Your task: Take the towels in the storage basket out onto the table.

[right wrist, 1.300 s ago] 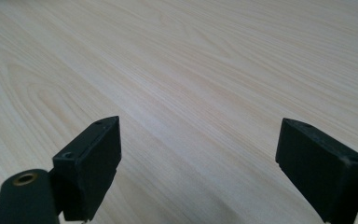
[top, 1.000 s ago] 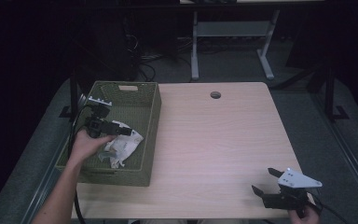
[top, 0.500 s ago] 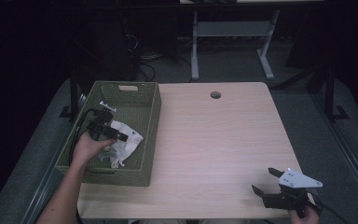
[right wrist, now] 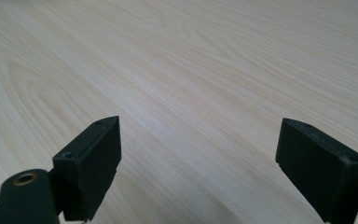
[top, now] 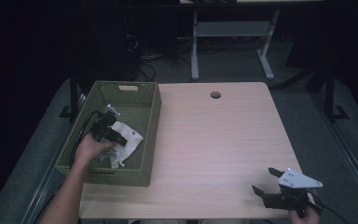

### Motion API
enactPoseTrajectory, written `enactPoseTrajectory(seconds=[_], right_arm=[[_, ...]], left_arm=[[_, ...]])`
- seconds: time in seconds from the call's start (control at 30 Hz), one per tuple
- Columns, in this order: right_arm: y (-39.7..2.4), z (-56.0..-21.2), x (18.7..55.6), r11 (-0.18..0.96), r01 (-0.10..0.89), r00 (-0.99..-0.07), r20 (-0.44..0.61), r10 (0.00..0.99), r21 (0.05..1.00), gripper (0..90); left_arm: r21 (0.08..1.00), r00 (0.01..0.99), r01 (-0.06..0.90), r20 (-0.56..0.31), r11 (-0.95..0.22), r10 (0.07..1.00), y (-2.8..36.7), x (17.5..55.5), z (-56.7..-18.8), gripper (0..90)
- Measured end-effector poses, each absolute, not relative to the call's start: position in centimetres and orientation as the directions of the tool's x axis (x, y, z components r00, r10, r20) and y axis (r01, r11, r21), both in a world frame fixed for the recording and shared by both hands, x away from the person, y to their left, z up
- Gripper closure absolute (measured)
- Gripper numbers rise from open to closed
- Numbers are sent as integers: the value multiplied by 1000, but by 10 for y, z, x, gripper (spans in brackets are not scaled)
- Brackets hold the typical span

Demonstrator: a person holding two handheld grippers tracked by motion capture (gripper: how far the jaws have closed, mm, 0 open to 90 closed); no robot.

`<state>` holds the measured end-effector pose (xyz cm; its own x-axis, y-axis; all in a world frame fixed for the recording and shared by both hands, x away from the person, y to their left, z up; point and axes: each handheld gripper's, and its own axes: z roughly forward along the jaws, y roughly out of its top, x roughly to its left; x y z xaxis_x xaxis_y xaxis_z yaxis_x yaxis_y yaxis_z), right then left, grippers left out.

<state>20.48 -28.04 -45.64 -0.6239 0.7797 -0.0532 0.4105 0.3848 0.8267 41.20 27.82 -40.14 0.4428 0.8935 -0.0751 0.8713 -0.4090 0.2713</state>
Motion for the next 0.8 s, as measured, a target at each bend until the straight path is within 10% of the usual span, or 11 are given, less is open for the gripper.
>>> enactPoseTrajectory(seconds=[0.8], right_arm=[[-282,-455,203,384,405,-621,-58,781,830,138]], left_arm=[[203,505,851,-68,-484,860,273,408,-410,695]])
